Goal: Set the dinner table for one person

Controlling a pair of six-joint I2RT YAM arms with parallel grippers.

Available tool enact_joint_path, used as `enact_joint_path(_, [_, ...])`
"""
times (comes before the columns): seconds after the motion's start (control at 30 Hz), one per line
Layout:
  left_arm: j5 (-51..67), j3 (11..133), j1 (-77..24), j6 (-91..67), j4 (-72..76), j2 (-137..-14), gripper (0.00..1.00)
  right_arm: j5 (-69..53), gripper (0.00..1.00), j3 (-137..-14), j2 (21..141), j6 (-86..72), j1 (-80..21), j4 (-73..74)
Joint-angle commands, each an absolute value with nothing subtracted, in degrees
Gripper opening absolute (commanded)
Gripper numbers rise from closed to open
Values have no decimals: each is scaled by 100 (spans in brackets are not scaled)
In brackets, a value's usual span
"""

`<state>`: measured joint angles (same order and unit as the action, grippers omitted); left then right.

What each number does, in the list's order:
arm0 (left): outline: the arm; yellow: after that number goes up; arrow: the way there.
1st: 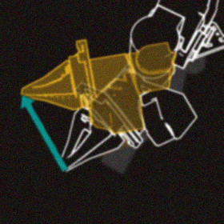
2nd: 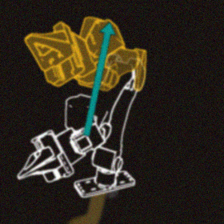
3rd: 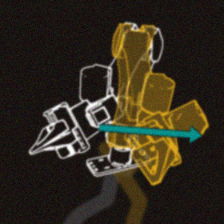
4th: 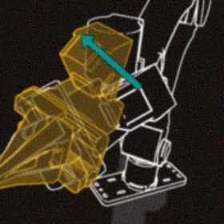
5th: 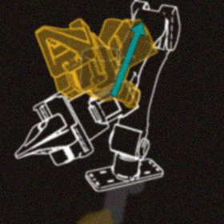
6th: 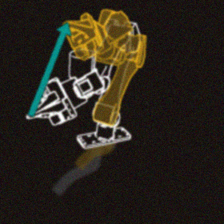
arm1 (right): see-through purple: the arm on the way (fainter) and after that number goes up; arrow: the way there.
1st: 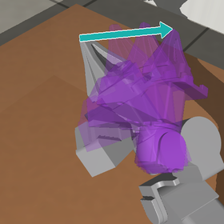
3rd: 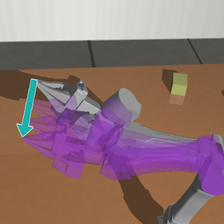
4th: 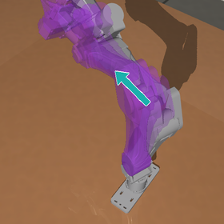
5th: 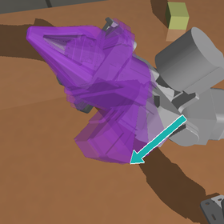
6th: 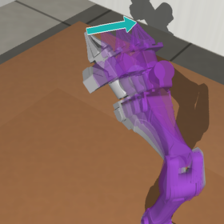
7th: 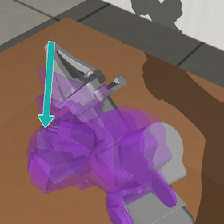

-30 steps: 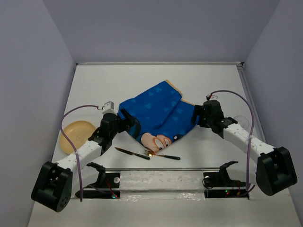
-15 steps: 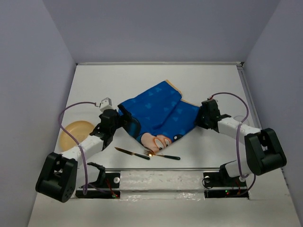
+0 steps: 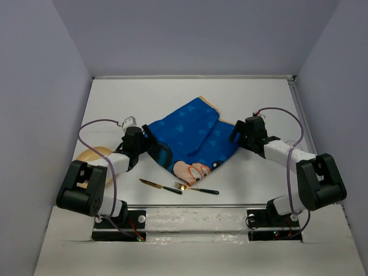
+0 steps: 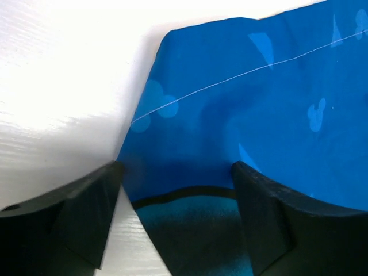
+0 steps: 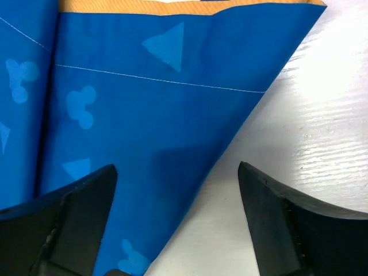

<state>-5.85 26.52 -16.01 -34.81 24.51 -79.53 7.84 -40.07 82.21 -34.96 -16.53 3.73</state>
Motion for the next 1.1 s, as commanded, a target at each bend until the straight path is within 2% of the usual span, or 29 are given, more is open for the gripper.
enact_joint_path(0.0, [-571,2830,-1582,-3366,2760,-8147,80,852,93,-4087,8261,-3507,-1626,70])
enact_joint_path(0.1, [-484,2830,-1591,-3454,2970,-8314,62,853,87,-4122,8542,-3594,-1626,70])
enact_joint_path(0.13, [-466,2821,-1591,-3480,3032,-8349,52,826,83,-4148,8604,-3630,-1626,70])
enact_joint_path(0.27, [-448,2743,-1591,-3568,3357,-8306,33,756,60,-4166,8657,-3779,-1626,-201])
enact_joint_path(0.3, [-483,2725,-1582,-3568,3410,-8227,29,730,41,-4175,8657,-3771,-1626,-263])
enact_joint_path(0.33, [-527,2699,-1591,-3586,3515,-8192,18,669,27,-4218,8692,-3753,-1626,-307])
enact_joint_path(0.37, [-588,2672,-1591,-3595,3585,-8165,12,642,16,-4280,8701,-3727,-1626,-342])
enact_joint_path(0.4, [-606,2637,-1591,-3595,3629,-8095,1,607,0,-4454,8701,-3622,-1626,-343])
enact_joint_path(0.57, [-896,2522,-1582,-3577,3937,-7919,0,281,0,-5289,8184,-3032,-1626,51])
enact_joint_path(0.73, [-1194,2066,-1573,-3770,4358,-7130,0,561,0,-6763,7832,-2233,-1749,2033])
enact_joint_path(0.87, [-1292,1960,-1573,-3858,4430,-6470,0,844,0,-7785,7471,-1952,-1881,3082])
enact_joint_path(1.0, [-1169,1908,-1582,-3964,4544,-6285,0,853,0,-8603,7242,-2030,-2144,3445])
enact_joint_path(1.07, [-1195,1855,-1582,-3955,4588,-6293,0,756,0,-8762,7512,-2030,-2145,3454])
